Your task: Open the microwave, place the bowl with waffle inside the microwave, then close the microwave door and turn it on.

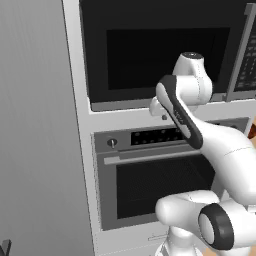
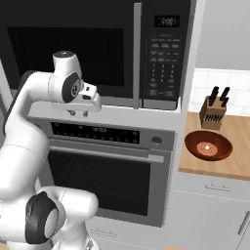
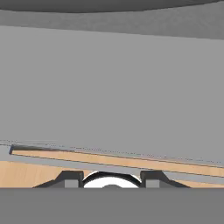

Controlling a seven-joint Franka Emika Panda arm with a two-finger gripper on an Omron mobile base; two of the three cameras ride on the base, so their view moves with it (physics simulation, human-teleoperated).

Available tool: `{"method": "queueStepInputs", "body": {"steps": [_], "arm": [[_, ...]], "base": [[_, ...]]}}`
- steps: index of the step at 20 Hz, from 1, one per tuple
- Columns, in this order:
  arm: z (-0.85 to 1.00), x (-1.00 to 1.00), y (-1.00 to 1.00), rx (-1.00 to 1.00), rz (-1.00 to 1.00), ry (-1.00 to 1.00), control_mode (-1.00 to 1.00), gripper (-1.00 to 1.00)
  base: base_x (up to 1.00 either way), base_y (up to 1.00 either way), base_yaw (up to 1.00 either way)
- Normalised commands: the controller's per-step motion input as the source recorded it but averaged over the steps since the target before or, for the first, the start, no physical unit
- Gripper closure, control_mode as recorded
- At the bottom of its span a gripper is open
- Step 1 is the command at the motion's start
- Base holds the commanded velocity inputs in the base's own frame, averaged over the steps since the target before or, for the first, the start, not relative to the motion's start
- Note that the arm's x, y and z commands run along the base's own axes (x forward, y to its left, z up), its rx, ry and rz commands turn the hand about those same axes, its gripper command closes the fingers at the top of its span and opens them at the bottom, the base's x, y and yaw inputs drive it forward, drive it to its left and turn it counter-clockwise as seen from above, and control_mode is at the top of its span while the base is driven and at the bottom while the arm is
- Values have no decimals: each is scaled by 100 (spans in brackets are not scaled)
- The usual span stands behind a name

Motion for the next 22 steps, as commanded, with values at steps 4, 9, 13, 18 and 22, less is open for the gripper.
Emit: {"method": "queueStepInputs", "body": {"steps": [4, 9, 13, 18, 22], "arm": [[-8, -41, 0, -1, 0, 0, -100, -100], [-33, -63, 0, -1, 0, 0, -100, -100], [-36, -55, 0, -1, 0, 0, -100, -100], [-31, -65, 0, 0, 0, -1, -100, -100], [-19, -87, 0, 0, 0, -12, -100, -100]], "base": [[0, 0, 0], [0, 0, 0], [0, 0, 0], [0, 0, 0], [0, 0, 0]]}}
